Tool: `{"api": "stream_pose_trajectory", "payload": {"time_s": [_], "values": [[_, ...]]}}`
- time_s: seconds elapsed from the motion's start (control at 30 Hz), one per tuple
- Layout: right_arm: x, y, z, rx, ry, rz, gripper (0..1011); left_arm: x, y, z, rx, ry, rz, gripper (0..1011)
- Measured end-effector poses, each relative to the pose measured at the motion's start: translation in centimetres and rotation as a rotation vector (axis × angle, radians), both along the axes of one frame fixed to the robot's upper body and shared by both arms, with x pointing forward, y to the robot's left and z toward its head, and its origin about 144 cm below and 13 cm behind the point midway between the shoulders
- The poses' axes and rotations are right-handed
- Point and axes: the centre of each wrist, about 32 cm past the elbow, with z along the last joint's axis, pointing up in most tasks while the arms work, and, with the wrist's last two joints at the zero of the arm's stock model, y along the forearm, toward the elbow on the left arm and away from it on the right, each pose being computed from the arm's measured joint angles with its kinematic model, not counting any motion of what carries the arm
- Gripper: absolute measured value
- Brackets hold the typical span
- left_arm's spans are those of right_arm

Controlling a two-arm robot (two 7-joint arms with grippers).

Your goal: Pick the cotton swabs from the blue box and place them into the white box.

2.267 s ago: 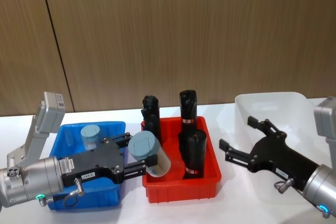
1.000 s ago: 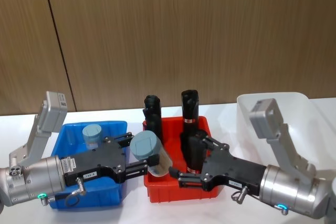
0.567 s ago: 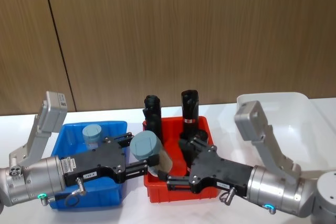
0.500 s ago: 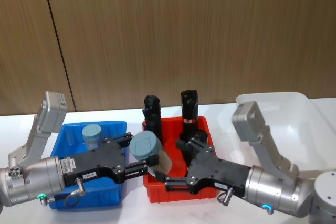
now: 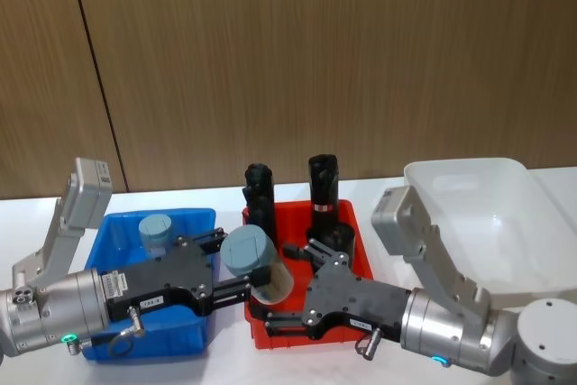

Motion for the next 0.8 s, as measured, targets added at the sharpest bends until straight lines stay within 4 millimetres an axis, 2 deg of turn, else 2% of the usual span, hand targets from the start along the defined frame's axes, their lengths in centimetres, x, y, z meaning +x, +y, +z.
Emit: {"api": "stream_pose_trajectory", "payload": {"time_s": [0.8], "values": [[0.4, 2.2, -0.5, -0.027, -0.068, -0.004, 1001, 0.0, 0.0, 0.0, 0.0, 0.0, 0.0, 660]]}}
